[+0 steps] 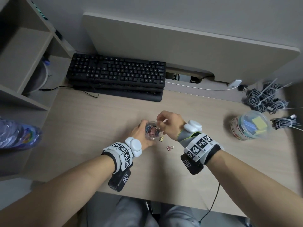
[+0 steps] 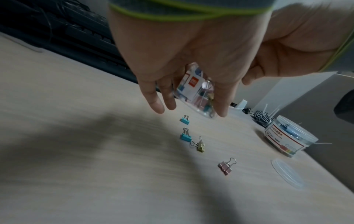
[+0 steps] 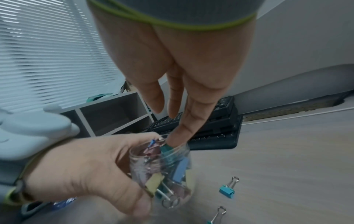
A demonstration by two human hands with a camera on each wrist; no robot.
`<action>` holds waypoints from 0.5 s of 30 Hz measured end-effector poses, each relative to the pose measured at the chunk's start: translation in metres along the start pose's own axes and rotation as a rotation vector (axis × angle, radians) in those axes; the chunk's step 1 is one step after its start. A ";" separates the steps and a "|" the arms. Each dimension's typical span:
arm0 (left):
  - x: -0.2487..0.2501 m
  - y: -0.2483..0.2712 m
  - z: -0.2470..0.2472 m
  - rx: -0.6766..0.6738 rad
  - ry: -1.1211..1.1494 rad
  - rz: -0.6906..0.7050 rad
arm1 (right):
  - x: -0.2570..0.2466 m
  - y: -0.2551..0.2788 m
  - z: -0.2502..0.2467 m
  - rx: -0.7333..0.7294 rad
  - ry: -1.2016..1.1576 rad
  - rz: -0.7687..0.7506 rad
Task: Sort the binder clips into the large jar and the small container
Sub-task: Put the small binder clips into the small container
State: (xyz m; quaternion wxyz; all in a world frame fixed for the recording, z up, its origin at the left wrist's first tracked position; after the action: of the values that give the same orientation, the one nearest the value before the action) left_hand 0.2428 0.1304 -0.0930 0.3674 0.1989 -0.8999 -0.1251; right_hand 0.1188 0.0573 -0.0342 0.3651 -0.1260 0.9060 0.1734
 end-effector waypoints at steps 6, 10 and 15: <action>-0.016 -0.003 -0.012 0.049 0.125 -0.060 | 0.015 -0.012 0.001 0.032 0.057 0.026; -0.023 -0.004 -0.018 0.074 0.109 -0.055 | 0.049 -0.011 0.020 -0.108 0.252 0.074; -0.033 -0.003 -0.023 0.056 0.067 -0.053 | 0.093 0.006 0.040 -0.329 0.638 0.226</action>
State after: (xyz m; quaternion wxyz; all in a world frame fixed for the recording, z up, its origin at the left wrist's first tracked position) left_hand 0.2815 0.1405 -0.0985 0.3881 0.2369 -0.8847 -0.1026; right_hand 0.0760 0.0693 -0.1259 0.0179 -0.1298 0.9424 0.3079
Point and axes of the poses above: each hand's wrist, its own y-axis away from the middle knuckle, its own z-axis out of the palm, x = y × z, the point moved 7 cm from there along -y, towards the middle knuckle, and after that the axes turned 11 degrees about x, right-handed, at the moved point
